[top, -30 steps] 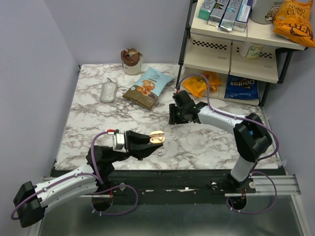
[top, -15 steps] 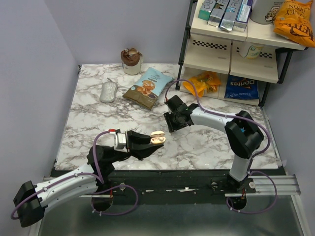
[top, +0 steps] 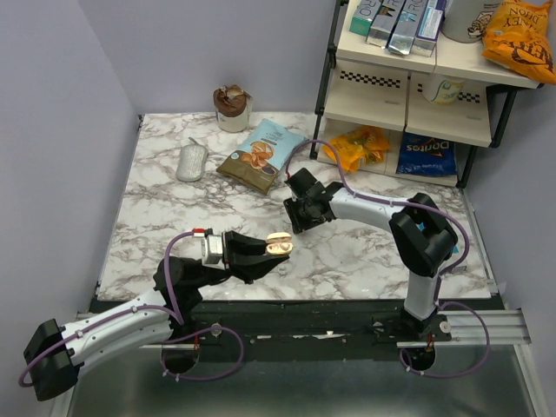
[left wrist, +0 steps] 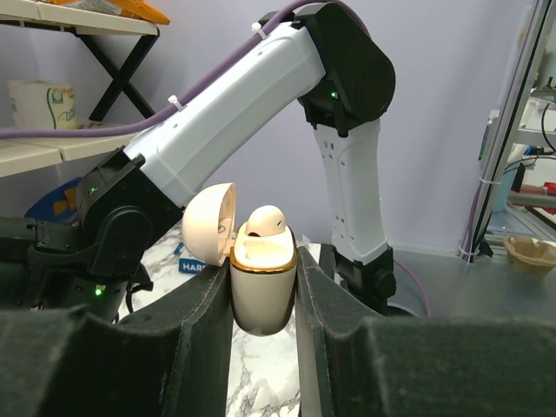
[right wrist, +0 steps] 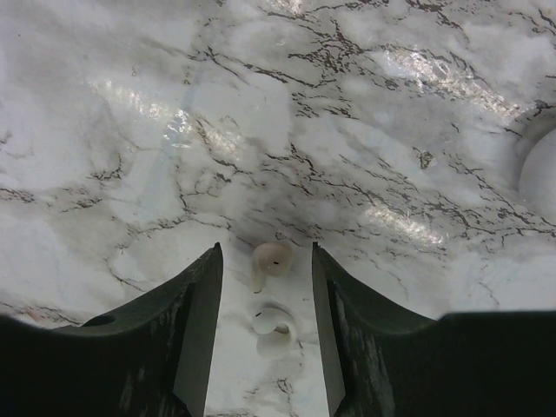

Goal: Insert the wireless bluetooth earbuds into the charging case
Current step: Pick up the earbud from the center of the board.

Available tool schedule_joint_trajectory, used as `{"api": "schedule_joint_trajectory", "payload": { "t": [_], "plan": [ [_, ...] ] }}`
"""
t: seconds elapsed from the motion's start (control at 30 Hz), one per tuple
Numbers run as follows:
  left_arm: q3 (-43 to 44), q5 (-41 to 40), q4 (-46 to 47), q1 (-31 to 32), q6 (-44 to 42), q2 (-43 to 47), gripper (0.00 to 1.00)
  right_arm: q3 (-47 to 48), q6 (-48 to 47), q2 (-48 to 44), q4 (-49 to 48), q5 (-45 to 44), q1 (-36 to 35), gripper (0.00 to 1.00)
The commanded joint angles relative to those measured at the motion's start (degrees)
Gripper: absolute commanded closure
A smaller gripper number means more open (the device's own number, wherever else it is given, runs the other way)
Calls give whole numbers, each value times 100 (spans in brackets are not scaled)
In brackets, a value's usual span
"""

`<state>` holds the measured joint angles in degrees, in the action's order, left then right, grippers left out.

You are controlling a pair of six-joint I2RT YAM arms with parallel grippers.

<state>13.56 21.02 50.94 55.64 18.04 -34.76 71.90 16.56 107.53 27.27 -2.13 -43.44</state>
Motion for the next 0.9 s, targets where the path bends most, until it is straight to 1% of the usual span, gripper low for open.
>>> {"api": "schedule_joint_trajectory", "payload": {
  "t": [0.0, 0.13, 0.23, 0.4, 0.57, 0.87],
  "plan": [
    [-29, -115, 48, 35, -47, 84, 100, 114, 58, 269, 156, -77, -59, 48],
    [-55, -150, 13, 35, -55, 136, 100, 0, 93, 286, 130, -112, -50, 49],
    [-55, -133, 21, 35, -55, 119, 100, -71, 128, 286, 77, -112, -50, 53],
    [-47, -133, 13, 44, -55, 119, 100, -88, 181, 287, 77, -103, -59, 63],
    [-64, -142, 13, 61, -55, 93, 100, -237, 190, 199, 59, -147, -59, 65],
    [-47, -142, 30, 79, -29, 75, 100, -299, 287, 67, 7, -130, -59, 85]
  ]
}}
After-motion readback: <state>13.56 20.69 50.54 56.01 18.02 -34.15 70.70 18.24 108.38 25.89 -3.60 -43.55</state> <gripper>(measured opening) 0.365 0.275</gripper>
